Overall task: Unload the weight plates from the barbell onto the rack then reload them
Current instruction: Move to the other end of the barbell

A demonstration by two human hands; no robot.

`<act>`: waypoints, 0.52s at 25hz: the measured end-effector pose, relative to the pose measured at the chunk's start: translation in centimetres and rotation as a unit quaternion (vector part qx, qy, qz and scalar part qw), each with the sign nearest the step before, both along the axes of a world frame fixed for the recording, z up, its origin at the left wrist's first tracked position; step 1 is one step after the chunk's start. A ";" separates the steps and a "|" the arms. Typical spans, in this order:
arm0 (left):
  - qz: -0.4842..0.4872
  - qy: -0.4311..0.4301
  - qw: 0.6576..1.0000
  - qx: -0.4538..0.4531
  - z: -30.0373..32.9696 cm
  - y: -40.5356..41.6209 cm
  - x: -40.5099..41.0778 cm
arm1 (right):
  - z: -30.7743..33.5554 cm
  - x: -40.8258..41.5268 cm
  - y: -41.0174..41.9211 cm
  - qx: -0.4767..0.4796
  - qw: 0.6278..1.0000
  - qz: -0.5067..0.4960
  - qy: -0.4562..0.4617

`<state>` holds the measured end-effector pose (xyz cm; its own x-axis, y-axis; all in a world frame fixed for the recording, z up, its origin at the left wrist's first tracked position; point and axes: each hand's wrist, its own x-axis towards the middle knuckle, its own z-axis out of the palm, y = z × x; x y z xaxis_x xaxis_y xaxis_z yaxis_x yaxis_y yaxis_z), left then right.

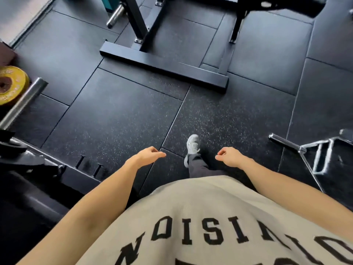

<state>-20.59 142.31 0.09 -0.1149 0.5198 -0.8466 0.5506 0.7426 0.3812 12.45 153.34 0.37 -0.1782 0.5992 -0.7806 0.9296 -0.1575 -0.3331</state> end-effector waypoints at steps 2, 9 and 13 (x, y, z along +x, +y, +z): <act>0.008 0.008 1.000 -0.010 -0.5 4.3 -1.8 | -0.7 -1.8 5.7 -0.008 0.999 0.034 -0.011; 0.112 0.033 0.993 0.006 1.2 19.7 -9.9 | 1.5 -11.6 27.9 0.001 0.994 0.109 -0.014; 0.151 0.025 0.988 0.003 0.6 26.6 -15.0 | 1.5 -19.4 37.7 0.012 0.990 0.141 -0.002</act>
